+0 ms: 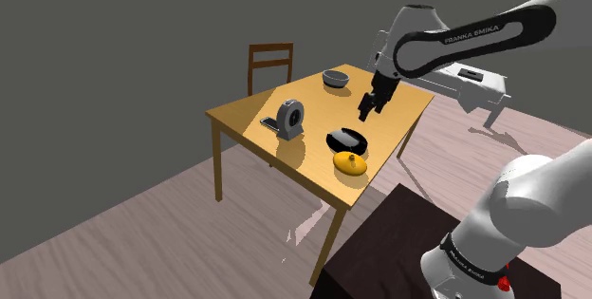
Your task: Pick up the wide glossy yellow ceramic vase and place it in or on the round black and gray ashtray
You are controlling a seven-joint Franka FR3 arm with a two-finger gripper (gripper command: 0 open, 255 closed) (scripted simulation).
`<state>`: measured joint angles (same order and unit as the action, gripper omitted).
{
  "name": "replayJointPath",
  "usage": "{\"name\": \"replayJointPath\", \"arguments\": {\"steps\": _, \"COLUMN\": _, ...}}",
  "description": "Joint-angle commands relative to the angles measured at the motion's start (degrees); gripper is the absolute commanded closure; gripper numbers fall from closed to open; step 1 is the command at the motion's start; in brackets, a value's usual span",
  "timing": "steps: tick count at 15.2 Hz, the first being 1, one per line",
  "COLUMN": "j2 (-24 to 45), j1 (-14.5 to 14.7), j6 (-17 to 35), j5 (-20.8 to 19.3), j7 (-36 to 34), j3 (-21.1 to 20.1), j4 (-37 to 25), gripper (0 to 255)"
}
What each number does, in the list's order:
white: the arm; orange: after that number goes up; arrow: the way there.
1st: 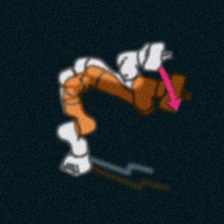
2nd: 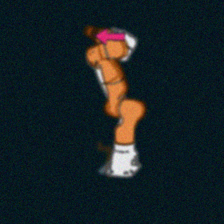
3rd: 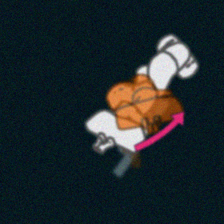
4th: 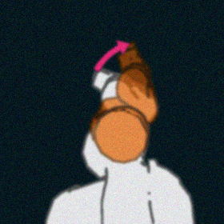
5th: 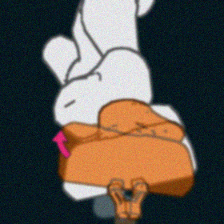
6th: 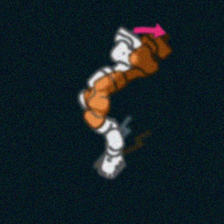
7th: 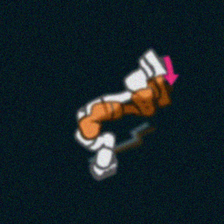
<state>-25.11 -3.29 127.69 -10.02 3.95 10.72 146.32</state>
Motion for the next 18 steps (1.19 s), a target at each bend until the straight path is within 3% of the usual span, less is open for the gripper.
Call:
{"name": "replayJointPath", "arguments": {"steps": 1, "j2": 3.97, "j1": -0.27, "j6": 3.74, "j5": 0.09, "j7": 1.25, "j3": 1.45, "j4": 0.01, "gripper": 0}}
{"name": "replayJointPath", "arguments": {"steps": 8, "j2": 19.10, "j1": -0.54, "j6": 15.29, "j5": 3.54, "j7": 7.12, "j3": 5.87, "j4": -2.14, "gripper": 0}}
{"name": "replayJointPath", "arguments": {"steps": 13, "j2": 31.01, "j1": -1.48, "j6": 21.93, "j5": 9.97, "j7": 13.70, "j3": 7.06, "j4": -5.90, "gripper": 0}}
{"name": "replayJointPath", "arguments": {"steps": 18, "j2": 42.63, "j1": -4.89, "j6": 26.42, "j5": 17.16, "j7": 20.51, "j3": 5.10, "j4": -11.35, "gripper": 0}}
